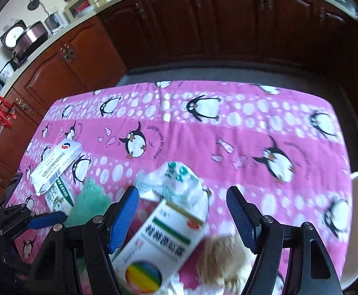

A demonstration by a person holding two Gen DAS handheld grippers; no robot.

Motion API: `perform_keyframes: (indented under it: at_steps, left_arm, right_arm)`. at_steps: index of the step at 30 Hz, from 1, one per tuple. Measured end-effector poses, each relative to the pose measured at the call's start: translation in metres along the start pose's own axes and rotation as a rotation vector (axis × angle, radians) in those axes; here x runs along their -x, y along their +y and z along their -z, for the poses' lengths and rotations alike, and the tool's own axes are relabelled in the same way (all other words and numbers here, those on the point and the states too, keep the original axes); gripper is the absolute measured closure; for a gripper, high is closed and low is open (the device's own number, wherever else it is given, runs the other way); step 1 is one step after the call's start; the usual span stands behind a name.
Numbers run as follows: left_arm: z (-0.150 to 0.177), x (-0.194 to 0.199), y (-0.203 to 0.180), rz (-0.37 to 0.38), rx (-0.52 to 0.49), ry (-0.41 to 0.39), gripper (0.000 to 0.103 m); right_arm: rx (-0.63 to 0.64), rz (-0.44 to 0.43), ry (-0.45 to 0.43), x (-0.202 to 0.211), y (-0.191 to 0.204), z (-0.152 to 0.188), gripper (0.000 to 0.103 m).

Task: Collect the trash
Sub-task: 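Grasp the green cloth with the left tool while the right tool grasps the clear plastic wrapper, then carry the green cloth and plastic wrapper over the white bucket with both tools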

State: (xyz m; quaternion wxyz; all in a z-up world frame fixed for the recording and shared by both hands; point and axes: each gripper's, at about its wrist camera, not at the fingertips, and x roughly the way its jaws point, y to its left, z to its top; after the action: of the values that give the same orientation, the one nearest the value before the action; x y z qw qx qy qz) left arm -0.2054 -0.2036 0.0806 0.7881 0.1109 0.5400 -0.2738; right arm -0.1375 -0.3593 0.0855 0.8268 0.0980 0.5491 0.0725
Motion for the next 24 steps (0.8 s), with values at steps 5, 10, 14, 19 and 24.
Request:
perform_keyframes:
  at_steps: [5,10,14,19,24]
  left_arm:
    - [0.001,-0.005,0.000,0.004,-0.021,0.017,0.077]
    - [-0.001,0.019,0.007,0.042,-0.006,-0.028,0.085]
    - [-0.008,0.042,0.014,0.074,0.022,-0.072,0.085]
    - [-0.019,0.069,0.010,0.078,0.020,-0.137,0.085]
    - [-0.032,0.073,-0.012,0.074,-0.014,-0.157,0.085]
  right_arm:
    - [-0.022,-0.084,0.039,-0.018,-0.003,-0.002,0.072]
    - [-0.011,-0.091,-0.044,0.004,0.001,0.000,0.091]
    - [-0.020,-0.111,-0.095,0.030,0.001,0.003,0.091]
    - [-0.038,-0.116,-0.138,0.064,0.000,0.013,0.092]
    - [-0.052,-0.094,-0.167,0.092,-0.007,0.027,0.092]
